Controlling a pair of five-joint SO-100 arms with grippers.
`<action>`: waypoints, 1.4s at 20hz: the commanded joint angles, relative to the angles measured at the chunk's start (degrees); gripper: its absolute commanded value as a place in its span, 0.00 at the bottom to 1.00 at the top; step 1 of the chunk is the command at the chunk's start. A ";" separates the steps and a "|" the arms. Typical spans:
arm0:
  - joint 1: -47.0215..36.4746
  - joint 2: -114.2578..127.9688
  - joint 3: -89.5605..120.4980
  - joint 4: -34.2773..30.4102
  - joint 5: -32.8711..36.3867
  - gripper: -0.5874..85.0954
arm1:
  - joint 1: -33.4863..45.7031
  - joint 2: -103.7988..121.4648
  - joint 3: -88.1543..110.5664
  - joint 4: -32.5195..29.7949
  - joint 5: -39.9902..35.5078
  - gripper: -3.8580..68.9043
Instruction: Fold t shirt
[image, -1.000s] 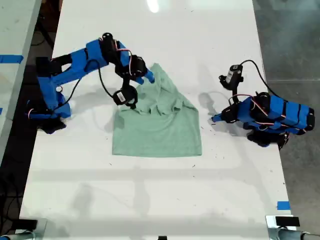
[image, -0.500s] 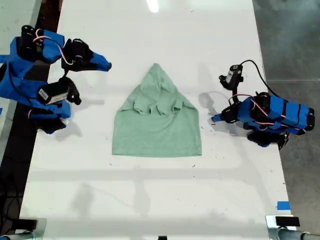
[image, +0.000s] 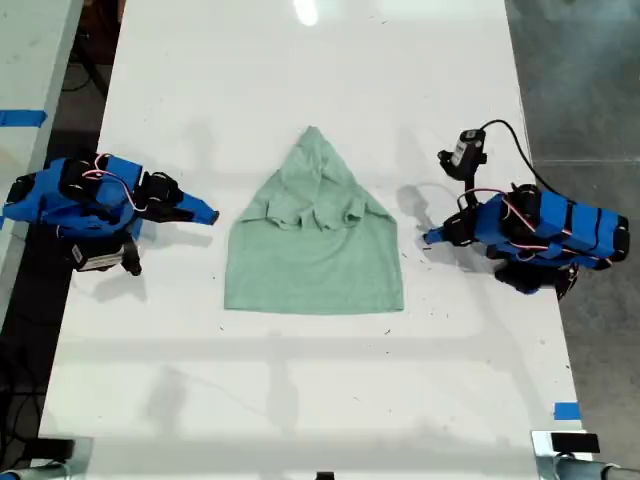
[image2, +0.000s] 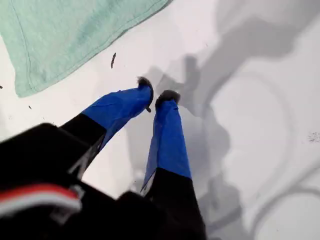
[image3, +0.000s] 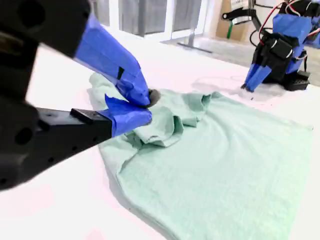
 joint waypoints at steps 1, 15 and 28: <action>0.00 1.41 2.11 0.88 -1.93 0.00 | -0.53 0.62 2.46 -1.05 -0.88 0.12; -0.53 1.41 7.21 4.66 1.14 0.00 | -0.44 0.62 2.46 -1.14 -0.88 0.12; 0.18 1.41 7.21 4.66 1.14 0.00 | -0.44 0.62 2.46 -1.14 -0.88 0.12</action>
